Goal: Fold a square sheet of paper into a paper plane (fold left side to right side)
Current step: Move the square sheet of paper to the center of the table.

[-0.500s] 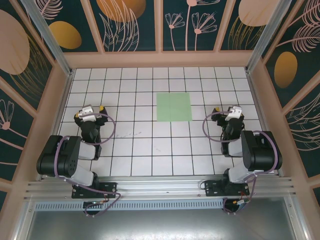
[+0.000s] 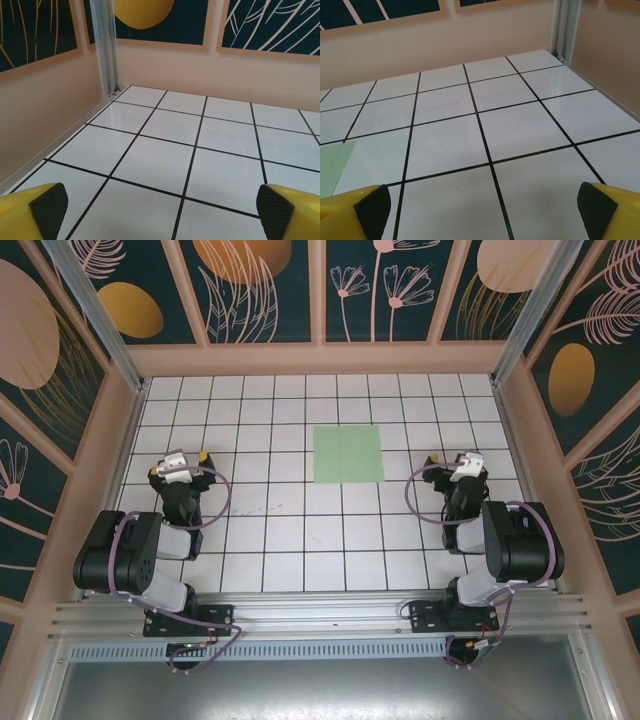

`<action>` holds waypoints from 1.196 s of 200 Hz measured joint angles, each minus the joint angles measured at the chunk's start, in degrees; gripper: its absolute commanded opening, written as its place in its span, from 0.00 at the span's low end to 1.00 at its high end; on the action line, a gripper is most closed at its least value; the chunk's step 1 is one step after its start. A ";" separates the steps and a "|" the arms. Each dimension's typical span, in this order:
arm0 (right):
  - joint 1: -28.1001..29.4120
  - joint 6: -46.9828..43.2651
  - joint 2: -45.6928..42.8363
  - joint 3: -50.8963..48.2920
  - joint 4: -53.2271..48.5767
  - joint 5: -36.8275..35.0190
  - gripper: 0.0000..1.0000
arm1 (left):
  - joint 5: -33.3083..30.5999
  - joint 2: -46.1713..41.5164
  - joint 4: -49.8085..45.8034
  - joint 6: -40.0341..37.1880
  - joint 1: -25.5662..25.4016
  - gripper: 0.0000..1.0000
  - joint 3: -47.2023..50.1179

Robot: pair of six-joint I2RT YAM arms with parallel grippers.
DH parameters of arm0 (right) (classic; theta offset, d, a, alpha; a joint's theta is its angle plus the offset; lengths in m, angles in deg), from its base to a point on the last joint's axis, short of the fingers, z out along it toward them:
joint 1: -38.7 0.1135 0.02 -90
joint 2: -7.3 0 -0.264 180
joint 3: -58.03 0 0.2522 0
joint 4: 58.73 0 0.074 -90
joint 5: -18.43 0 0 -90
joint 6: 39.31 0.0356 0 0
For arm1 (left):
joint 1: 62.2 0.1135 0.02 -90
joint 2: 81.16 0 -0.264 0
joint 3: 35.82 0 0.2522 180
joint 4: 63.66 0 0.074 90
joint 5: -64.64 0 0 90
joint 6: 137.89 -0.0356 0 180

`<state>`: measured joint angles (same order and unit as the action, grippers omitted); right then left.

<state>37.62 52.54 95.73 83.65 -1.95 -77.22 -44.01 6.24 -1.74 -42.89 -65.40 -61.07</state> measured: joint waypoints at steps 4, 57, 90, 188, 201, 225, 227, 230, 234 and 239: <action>0.00 0.00 0.00 -0.02 0.00 0.00 0.99 | 0.02 0.00 0.00 0.00 0.00 0.99 0.00; -0.11 0.31 -2.43 1.38 -4.92 0.15 0.99 | -0.07 -3.06 -2.21 -0.02 0.00 0.98 0.09; -0.42 1.42 -11.02 10.54 -21.62 2.03 0.99 | 0.44 -18.47 -15.39 2.47 0.00 0.99 -2.32; 18.53 10.16 2.84 39.82 -57.83 2.14 0.99 | 23.98 -21.97 -45.35 30.08 -9.35 0.99 -13.07; 20.98 10.97 8.87 44.63 -61.07 1.62 0.99 | 25.92 -20.31 -47.17 31.78 -12.11 0.99 -13.07; 24.02 12.28 19.85 53.57 -66.45 0.55 0.99 | 27.19 -19.28 -48.70 33.62 -15.65 0.99 -13.07; 24.20 12.35 20.61 54.31 -66.97 0.48 0.99 | 27.23 -19.23 -48.74 33.66 -15.78 0.99 -13.07; 24.37 12.41 21.68 55.25 -67.52 0.31 0.99 | 27.23 -19.19 -48.78 33.73 -16.09 0.98 -13.07; 24.72 12.50 23.39 56.70 -68.28 0.07 0.99 | 27.28 -19.04 -48.94 33.83 -16.39 0.98 -13.09; 25.11 12.50 25.24 58.27 -69.11 -0.35 0.99 | 27.30 -18.78 -48.98 33.90 -16.63 0.98 -13.09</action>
<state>62.73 65.04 120.97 141.92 -71.06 -77.57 -16.71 -12.54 -50.72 -8.99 -82.04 -74.16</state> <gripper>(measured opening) 0.990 0.986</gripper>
